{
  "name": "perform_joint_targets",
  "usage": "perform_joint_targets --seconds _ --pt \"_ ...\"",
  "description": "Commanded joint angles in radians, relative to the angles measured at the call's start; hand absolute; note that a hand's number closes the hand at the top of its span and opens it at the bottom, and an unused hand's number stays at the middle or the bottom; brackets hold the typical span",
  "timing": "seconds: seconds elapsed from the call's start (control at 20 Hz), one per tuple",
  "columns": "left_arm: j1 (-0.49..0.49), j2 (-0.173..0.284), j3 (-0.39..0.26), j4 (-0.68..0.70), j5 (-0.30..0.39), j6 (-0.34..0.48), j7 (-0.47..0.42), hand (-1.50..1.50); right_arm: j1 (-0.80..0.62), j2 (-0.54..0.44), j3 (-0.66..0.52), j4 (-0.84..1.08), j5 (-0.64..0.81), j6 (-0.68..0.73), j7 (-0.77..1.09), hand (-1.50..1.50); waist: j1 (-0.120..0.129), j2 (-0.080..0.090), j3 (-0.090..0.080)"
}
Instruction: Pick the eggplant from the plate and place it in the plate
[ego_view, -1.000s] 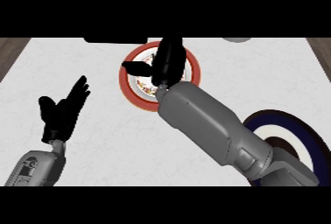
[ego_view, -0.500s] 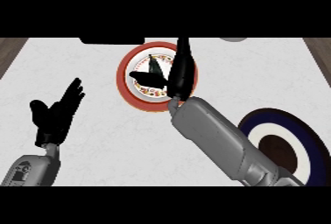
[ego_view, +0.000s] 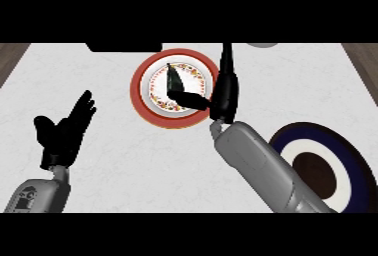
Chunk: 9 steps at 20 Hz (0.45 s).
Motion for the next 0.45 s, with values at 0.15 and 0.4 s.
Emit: perform_joint_targets --seconds 0.15,0.4 --pt "0.041 -0.020 -0.007 -0.087 -0.033 0.009 0.080 0.00 0.147 -0.051 -0.009 -0.116 0.095 0.066 0.063 -1.50 -0.005 -0.003 0.000" --pt "0.001 -0.056 0.008 -0.029 -0.069 0.017 0.047 0.00 0.149 -0.024 -0.033 -0.178 0.210 0.089 0.184 -1.50 -0.007 -0.002 0.000"
